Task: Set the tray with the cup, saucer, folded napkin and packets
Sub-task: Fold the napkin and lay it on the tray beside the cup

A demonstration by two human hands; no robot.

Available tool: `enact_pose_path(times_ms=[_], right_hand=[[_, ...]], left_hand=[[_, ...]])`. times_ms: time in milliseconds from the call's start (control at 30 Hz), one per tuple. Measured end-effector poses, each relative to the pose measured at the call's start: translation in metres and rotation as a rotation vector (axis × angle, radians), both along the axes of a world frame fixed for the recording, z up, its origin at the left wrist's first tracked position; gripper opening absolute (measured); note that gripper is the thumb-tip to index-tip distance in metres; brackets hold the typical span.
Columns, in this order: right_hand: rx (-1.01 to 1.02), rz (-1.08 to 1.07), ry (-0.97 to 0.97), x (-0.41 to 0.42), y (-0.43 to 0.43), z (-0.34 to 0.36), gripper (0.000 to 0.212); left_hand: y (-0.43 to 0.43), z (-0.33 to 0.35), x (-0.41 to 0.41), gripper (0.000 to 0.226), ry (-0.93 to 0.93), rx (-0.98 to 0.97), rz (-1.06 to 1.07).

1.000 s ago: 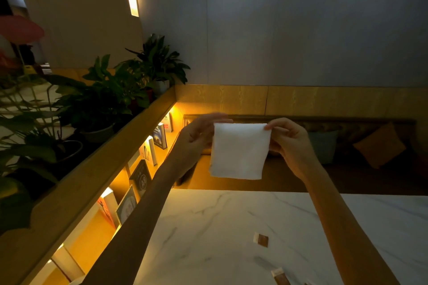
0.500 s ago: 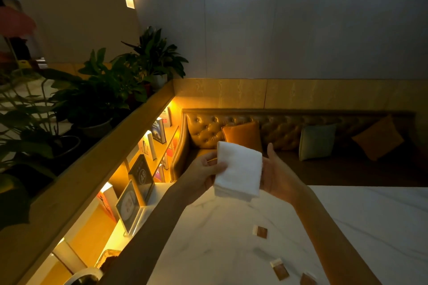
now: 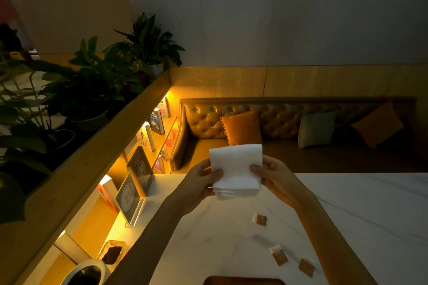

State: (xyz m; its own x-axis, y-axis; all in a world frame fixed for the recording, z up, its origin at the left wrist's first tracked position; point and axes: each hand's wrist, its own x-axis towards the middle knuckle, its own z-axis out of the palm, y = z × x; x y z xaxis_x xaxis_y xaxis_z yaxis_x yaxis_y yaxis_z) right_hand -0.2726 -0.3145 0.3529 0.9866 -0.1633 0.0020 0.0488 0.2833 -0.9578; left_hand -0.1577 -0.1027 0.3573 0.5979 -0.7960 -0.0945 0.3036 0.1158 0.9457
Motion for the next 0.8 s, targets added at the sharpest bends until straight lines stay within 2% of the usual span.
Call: enact_pose_path(times_ms=[67,133,167,267,333,400,533,633,733,800], right_hand=[[-0.101,-0.068,-0.052,-0.009,0.005,0.0,0.033],[-0.265,-0.079,-0.096,-0.017,0.008,0.003,0.035],[-0.343,-0.073,-0.121,-0.02,0.009,0.005,0.043],[-0.48,-0.062,-0.211,-0.028,0.009,0.012,0.064],[-0.515,-0.079,-0.247,-0.033,0.008,0.014,0.063],[-0.544,-0.074,-0.259,-0.038,0.005,0.015,0.055],[-0.569,-0.041,-0.314,-0.046,0.0,0.011,0.058],[-0.614,-0.055,-0.312,-0.055,-0.007,0.004,0.059],[-0.722,-0.065,-0.3,-0.067,-0.016,-0.008,0.043],[-0.777,-0.091,-0.282,-0.075,-0.023,-0.017,0.039]], left_hand=[[0.003,-0.006,-0.005,0.033,-0.042,-0.016,0.007],[0.006,-0.01,-0.009,0.042,-0.092,-0.015,0.015],[0.008,-0.008,-0.012,0.047,-0.146,-0.022,0.001],[0.012,0.0,-0.021,0.051,-0.484,-0.056,-0.027],[0.014,0.009,-0.026,0.04,-0.677,-0.046,-0.02],[0.014,0.014,-0.028,0.035,-0.717,-0.037,-0.019],[0.012,0.01,-0.032,0.048,-0.618,0.0,-0.03],[0.006,-0.003,-0.045,0.053,-0.412,-0.01,0.02],[-0.003,-0.013,-0.062,0.033,-0.17,-0.02,0.072],[-0.009,-0.012,-0.076,0.021,-0.055,0.04,0.106]])
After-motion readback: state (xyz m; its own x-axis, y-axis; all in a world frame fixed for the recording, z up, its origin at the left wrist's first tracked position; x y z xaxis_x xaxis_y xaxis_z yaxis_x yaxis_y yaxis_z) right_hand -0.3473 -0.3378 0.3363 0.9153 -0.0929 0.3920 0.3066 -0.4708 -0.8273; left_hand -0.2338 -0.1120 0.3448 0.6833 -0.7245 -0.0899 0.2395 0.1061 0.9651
